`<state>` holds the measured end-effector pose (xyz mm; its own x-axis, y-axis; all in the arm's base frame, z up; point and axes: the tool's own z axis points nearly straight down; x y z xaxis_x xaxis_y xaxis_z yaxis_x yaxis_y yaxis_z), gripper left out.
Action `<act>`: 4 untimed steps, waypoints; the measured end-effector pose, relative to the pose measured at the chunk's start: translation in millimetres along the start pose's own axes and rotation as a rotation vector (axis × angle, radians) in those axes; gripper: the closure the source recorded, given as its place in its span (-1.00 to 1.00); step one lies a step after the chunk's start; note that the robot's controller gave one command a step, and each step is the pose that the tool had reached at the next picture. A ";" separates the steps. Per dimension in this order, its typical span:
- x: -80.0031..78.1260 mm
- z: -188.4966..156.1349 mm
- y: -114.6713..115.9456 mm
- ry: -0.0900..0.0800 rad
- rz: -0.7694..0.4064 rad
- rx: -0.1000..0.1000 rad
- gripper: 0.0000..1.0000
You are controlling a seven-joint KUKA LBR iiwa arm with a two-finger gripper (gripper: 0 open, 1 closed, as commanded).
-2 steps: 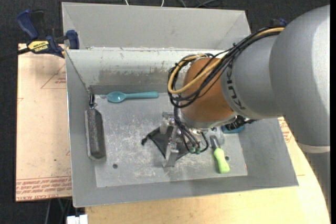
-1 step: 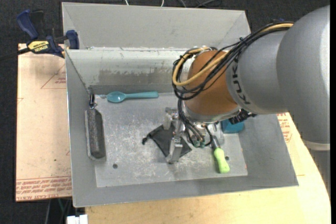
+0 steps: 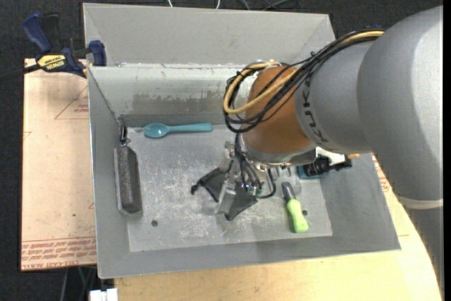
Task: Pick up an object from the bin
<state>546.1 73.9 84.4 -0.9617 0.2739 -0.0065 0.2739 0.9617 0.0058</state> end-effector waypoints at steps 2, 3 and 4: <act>-29.0 12.7 -1.4 -0.006 -0.076 -0.001 1.00; -18.8 -42.7 3.4 0.001 -0.086 0.001 1.00; -50.4 -46.2 -0.1 -0.014 -0.289 -0.003 1.00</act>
Offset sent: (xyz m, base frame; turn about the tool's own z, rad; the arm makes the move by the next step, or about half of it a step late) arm 0.0000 0.0000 0.0000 0.0000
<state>594.1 59.9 130.9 -0.9997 -0.0113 -0.0220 -0.0115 0.9999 0.0049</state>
